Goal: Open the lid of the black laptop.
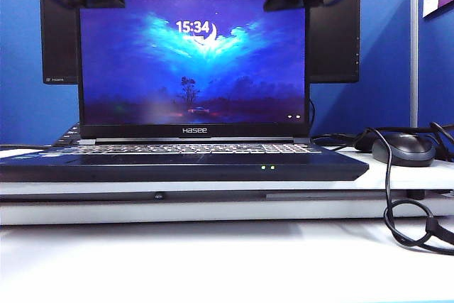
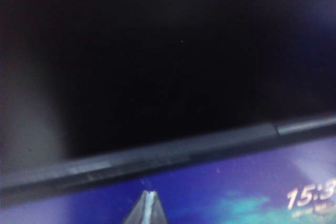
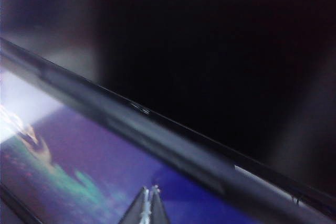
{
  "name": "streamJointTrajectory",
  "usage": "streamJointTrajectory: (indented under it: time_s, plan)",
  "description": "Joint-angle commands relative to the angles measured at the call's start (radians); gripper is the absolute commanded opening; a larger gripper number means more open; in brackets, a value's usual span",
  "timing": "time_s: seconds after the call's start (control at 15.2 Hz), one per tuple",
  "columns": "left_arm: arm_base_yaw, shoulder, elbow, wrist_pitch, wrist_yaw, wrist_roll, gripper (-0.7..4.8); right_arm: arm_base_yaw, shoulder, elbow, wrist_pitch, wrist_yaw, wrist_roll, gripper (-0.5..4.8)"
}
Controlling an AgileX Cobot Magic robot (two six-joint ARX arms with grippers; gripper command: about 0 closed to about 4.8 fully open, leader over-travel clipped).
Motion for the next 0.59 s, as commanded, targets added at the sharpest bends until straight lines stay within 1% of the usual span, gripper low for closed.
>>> streamJointTrajectory:
  time_s: [0.07,0.33,0.59]
  plan:
    - [0.002,0.037,0.03,0.017,0.0,0.004,-0.04,-0.02,0.013,0.01,0.033,0.021,-0.004,-0.01]
    - [0.002,0.098,0.108,-0.001,0.003,0.005,-0.04,-0.049,0.015,0.01,0.045,0.006,-0.004,-0.01]
    - [0.002,0.105,0.133,-0.028,0.003,0.004,-0.04,-0.066,0.015,0.01,0.045,-0.018,-0.004,-0.01]
